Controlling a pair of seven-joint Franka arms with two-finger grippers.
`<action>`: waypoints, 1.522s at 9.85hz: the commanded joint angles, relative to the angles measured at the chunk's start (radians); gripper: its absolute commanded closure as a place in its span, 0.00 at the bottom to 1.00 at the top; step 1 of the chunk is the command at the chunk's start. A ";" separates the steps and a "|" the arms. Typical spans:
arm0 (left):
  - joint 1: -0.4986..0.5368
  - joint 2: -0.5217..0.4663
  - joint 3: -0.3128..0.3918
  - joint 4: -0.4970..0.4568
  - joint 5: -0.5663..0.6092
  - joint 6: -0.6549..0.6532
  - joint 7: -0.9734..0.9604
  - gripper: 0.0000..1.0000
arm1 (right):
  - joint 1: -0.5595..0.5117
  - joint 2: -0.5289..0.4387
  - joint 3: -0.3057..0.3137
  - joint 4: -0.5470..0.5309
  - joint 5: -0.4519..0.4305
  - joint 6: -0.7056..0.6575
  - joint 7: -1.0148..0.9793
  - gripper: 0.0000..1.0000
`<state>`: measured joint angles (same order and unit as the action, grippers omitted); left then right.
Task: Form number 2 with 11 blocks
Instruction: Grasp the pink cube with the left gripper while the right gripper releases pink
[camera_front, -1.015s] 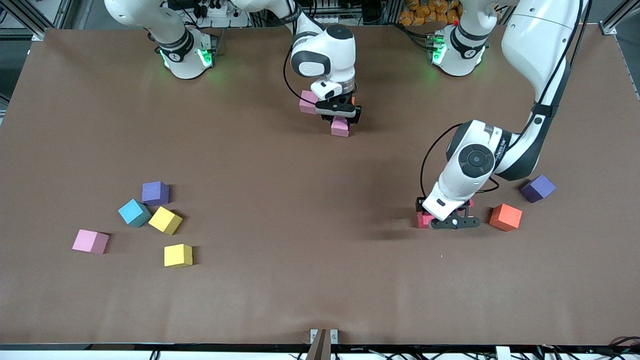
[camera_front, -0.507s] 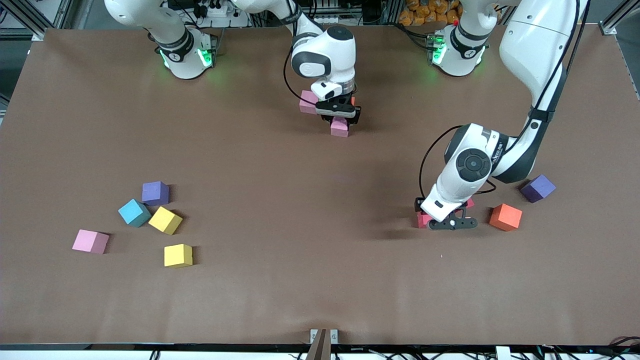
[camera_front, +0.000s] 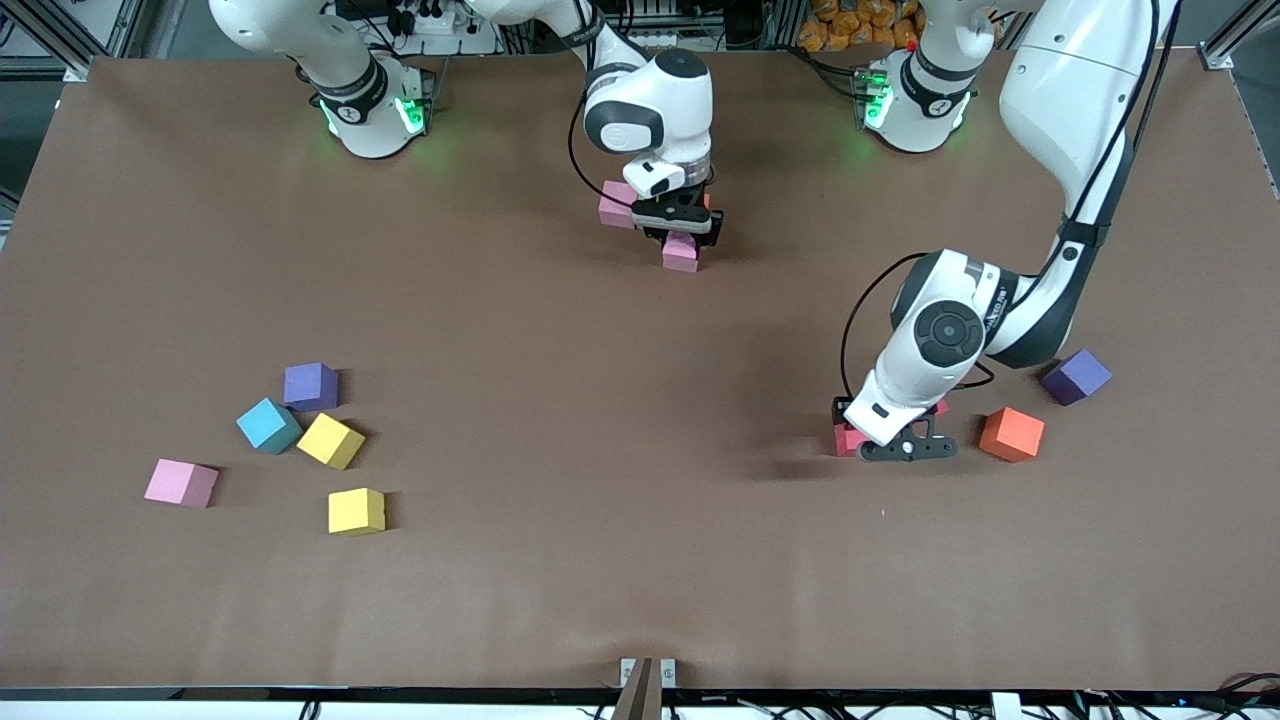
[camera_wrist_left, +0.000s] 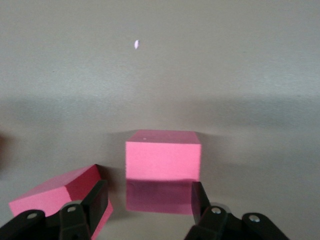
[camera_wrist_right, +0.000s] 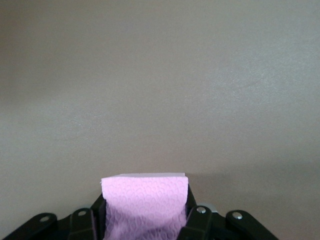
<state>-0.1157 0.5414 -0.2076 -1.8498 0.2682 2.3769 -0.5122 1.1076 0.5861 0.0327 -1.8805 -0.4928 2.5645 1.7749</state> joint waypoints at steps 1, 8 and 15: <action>-0.018 0.020 0.020 0.037 0.020 -0.018 0.001 0.24 | 0.024 0.030 -0.011 0.029 -0.027 -0.003 0.050 0.90; -0.039 0.040 0.020 0.090 0.006 -0.018 -0.005 0.24 | 0.015 0.032 -0.011 0.040 -0.023 -0.006 0.051 0.00; -0.039 0.074 0.020 0.090 0.020 -0.018 -0.003 0.24 | -0.026 -0.008 -0.010 0.054 -0.018 -0.059 -0.044 0.00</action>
<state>-0.1437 0.6020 -0.1966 -1.7822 0.2682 2.3761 -0.5122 1.0967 0.6009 0.0167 -1.8252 -0.4934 2.5281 1.7526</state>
